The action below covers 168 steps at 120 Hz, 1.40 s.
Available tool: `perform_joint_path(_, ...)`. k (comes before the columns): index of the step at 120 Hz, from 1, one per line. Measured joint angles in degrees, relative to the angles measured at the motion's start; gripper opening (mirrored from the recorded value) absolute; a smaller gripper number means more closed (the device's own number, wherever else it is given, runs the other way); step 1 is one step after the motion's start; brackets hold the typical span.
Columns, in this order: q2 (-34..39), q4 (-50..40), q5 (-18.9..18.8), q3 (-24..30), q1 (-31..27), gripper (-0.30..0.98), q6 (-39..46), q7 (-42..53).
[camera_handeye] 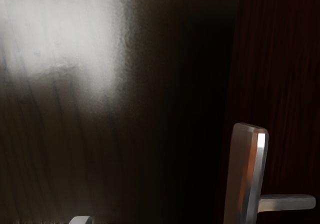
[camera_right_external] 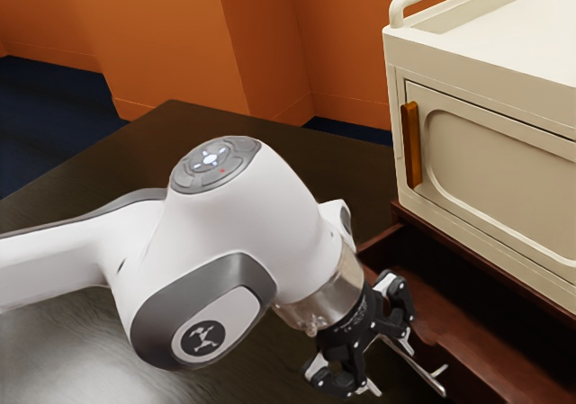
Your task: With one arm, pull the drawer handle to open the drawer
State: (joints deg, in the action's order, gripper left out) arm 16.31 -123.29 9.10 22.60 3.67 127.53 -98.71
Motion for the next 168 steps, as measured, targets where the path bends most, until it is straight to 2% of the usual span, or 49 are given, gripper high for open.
perform_joint_path(56, 5.2, -1.6, 2.0, -2.3, 1.5, 0.33, -12.4, -0.9)
perform_joint_path(89, 5.3, -1.4, 2.0, -2.3, 1.5, 0.42, -12.7, -1.1)
perform_joint_path(133, 9.0, -0.5, 1.5, -2.3, 2.7, 0.43, -13.6, -1.4)
perform_joint_path(139, 9.2, 0.7, 1.4, -2.3, 2.6, 0.43, -14.9, -1.4)
perform_joint_path(154, 9.2, 7.7, 1.4, -4.1, 2.3, 0.53, -21.5, -1.2)
perform_joint_path(168, 5.5, 20.9, 1.4, -13.9, -0.2, 0.59, -30.2, 4.6)
